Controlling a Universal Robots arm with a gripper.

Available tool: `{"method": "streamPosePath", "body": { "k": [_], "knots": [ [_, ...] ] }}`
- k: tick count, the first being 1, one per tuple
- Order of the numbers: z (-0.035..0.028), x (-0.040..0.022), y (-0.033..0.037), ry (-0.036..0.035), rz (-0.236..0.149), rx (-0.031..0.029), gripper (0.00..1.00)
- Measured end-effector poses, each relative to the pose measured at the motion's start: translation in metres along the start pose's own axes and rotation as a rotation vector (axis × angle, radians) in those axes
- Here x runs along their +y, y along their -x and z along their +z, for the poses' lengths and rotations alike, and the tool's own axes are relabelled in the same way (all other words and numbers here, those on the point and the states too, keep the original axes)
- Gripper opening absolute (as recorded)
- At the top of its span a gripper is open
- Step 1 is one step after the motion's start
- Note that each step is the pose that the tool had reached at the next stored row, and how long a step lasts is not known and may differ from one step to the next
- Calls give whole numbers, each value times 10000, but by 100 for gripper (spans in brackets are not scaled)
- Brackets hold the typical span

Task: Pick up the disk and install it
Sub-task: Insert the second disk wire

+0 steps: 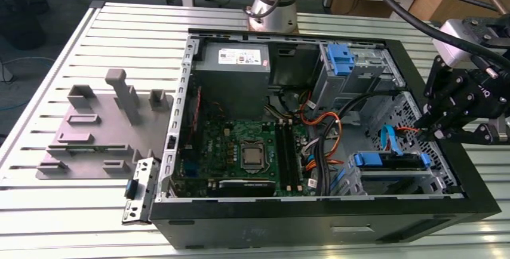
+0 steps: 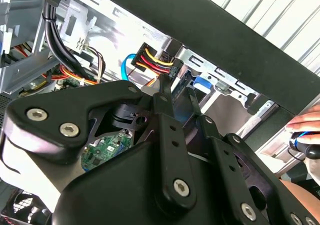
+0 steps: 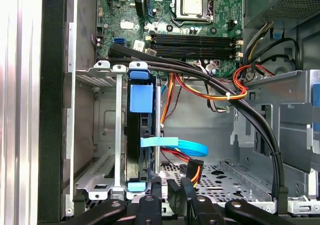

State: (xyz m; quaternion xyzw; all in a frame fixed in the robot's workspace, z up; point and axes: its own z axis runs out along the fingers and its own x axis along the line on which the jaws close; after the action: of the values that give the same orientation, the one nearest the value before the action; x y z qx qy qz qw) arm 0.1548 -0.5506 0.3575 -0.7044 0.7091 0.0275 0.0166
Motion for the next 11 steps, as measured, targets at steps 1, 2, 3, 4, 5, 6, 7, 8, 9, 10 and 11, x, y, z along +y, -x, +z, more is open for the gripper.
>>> {"method": "streamPosePath", "body": {
  "k": [1, 2, 3, 4, 5, 6, 7, 8, 9, 10, 11],
  "knots": [
    [0, 0, 0, 0, 0, 0, 29],
    [2, -4, 0, 0, -1, 1, 29],
    [6, -9, 0, 0, -2, -1, 29],
    [9, -15, 0, 0, -1, -1, 29],
    [12, -24, 0, 0, -1, 0, 29],
    [16, -34, 0, 0, -1, 0, 29],
    [20, -44, 0, 0, 0, -1, 29],
    [24, -54, 0, 0, 0, -1, 29],
    [28, -63, 0, 0, -1, 0, 29],
    [37, -68, 0, 0, -1, -1, 29],
    [48, -71, -1, 0, 0, -1, 29]
  ]
}}
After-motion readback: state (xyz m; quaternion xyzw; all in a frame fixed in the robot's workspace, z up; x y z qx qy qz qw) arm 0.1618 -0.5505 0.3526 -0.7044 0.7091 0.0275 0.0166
